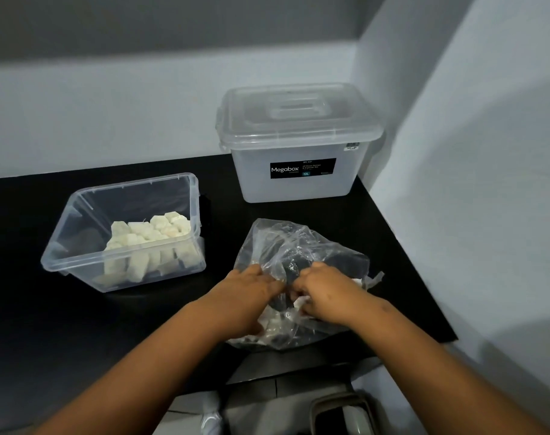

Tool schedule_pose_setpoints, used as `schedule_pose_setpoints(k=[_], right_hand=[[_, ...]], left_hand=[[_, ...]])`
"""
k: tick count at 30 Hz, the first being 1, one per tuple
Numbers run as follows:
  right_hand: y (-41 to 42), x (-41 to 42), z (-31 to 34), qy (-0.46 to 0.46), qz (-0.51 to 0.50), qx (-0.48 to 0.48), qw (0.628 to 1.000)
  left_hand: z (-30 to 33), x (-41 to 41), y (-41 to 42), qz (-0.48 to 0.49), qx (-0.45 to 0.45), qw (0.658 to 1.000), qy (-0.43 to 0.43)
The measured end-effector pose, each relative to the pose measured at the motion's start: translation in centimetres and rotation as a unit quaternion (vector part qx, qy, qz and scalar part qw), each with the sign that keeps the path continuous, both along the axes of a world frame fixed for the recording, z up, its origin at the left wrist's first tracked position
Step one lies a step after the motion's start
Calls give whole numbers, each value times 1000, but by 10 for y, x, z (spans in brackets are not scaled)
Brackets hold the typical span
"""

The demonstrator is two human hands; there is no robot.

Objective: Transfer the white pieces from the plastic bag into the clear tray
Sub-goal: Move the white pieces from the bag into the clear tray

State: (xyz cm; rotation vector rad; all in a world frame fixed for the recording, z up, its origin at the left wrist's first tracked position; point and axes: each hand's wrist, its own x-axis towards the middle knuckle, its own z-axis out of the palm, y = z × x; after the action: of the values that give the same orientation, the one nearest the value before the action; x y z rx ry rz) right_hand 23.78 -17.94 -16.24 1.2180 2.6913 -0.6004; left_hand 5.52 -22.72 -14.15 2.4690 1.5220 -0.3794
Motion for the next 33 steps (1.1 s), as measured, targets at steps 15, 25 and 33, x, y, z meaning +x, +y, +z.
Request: schedule_pose_setpoints(k=[15,25,33], right_hand=[[-2,4,37,332,-191,-129,915],[-6,0,4,90,-212,-179,956],[-8,-13,-4,72,-193,-196,959]], left_hand=[[10,8,2,252,26,896,-365],[-12,-38,-26,393,12,814,-428],[-39,-42,-41,486,-100,678,-542]])
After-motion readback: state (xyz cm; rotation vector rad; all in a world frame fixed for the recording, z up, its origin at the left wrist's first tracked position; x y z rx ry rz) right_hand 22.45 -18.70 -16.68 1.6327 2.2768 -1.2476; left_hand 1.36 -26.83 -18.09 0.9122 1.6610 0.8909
